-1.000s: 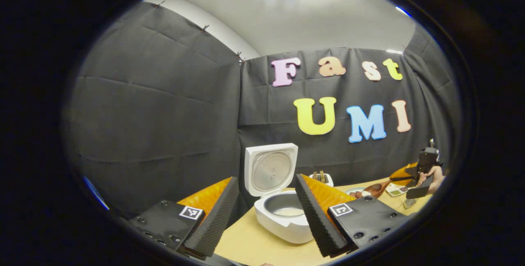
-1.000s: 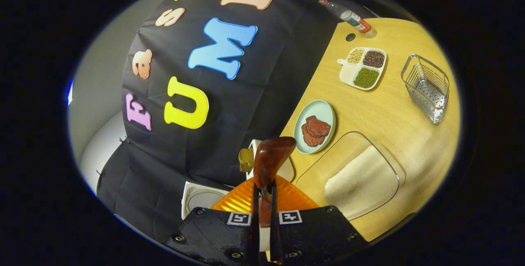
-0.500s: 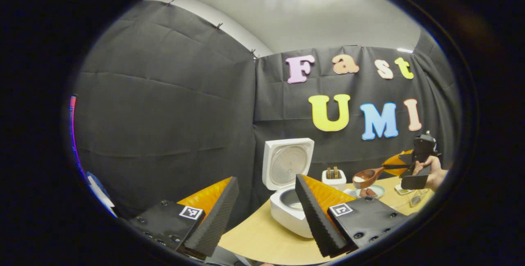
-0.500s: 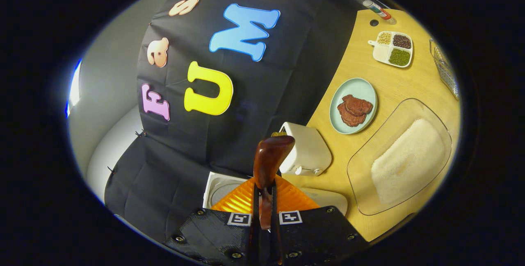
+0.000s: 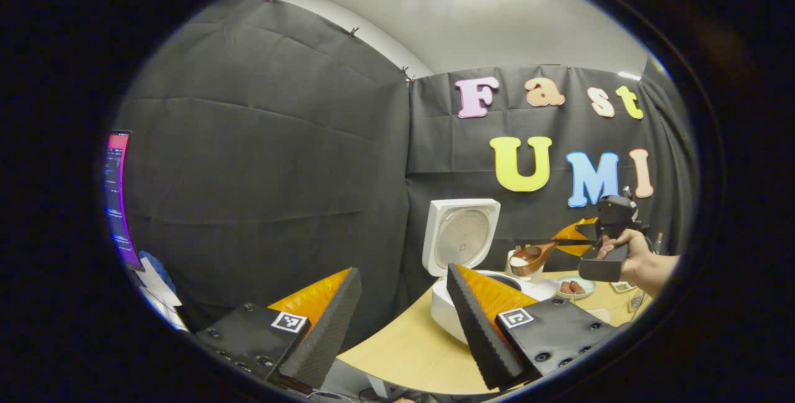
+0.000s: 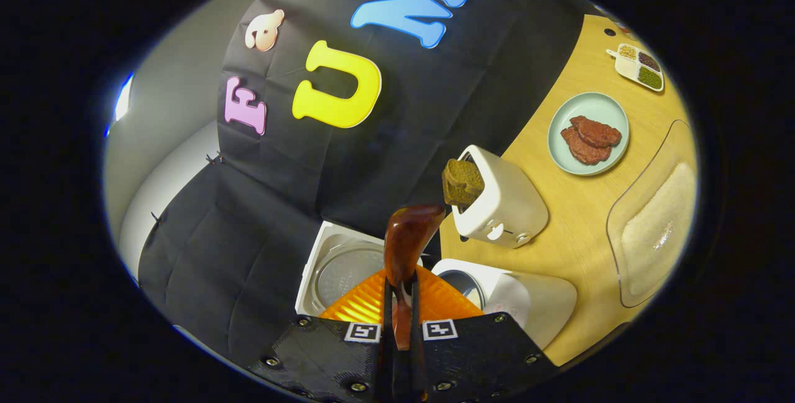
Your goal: Close the left gripper, press the button to open the rice cooker; take a wooden spoon from the chopstick holder with the right hand, scoop a spoonful of rice and pour it into the rice cooker, then put the wooden spoon back into the chopstick holder.
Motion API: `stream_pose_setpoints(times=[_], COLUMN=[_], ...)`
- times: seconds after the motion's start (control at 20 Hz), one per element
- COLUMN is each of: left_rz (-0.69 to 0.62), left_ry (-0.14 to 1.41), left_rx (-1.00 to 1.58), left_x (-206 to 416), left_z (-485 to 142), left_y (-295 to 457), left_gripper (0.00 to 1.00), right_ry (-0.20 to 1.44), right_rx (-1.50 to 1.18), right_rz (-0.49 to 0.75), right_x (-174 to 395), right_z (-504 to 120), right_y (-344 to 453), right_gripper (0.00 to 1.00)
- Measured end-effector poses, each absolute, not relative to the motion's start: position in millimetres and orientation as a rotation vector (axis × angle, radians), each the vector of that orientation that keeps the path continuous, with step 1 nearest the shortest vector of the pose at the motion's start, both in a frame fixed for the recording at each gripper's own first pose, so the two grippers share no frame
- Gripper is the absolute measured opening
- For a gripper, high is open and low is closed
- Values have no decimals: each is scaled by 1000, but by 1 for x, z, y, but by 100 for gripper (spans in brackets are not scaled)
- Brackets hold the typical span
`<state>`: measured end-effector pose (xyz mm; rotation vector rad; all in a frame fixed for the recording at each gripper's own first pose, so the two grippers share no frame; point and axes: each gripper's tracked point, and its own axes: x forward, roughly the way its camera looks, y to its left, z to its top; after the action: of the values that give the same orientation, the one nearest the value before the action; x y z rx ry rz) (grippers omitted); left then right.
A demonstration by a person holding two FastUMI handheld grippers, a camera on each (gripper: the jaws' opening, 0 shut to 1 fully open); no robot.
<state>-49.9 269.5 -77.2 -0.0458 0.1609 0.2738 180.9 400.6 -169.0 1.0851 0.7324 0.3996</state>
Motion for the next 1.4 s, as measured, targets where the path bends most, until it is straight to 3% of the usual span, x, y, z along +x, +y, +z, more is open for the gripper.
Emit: stream_pose_setpoints(times=[0.15, 0.2, 0.25, 0.3, 0.4, 0.5, 0.55, 0.95, 1.4], left_rz=[309, 317, 324, 332, 348, 358, 362, 391, 385], left_ry=[172, 173, 175, 177, 183, 190, 192, 198, 193], left_rx=[-56, -64, -69, -69, -67, -73, -76, -101, -106], left_x=[-58, -62, -61, -61, -60, -63, -69, -80, -78], left_z=[-82, -82, -85, -87, -93, -95, -96, -102, -102], left_y=[285, 288, 287, 289, 295, 300, 304, 317, 318], left_gripper=[100, 96, 100, 95, 99, 91, 99, 91, 91], right_ry=[743, 748, 746, 740, 719, 717, 718, 664, 397], right_rx=[1007, 967, 921, 871, 758, 644, 587, 128, -300], right_rz=[423, 429, 439, 448, 469, 485, 493, 577, 656], right_x=[186, 188, 189, 190, 192, 191, 191, 189, 188], right_z=[-177, -181, -184, -186, -189, -200, -207, -230, -194], right_y=[433, 442, 452, 460, 473, 486, 492, 515, 515], right_gripper=[10, 10, 10, 10, 10, 10, 10, 10, 10])
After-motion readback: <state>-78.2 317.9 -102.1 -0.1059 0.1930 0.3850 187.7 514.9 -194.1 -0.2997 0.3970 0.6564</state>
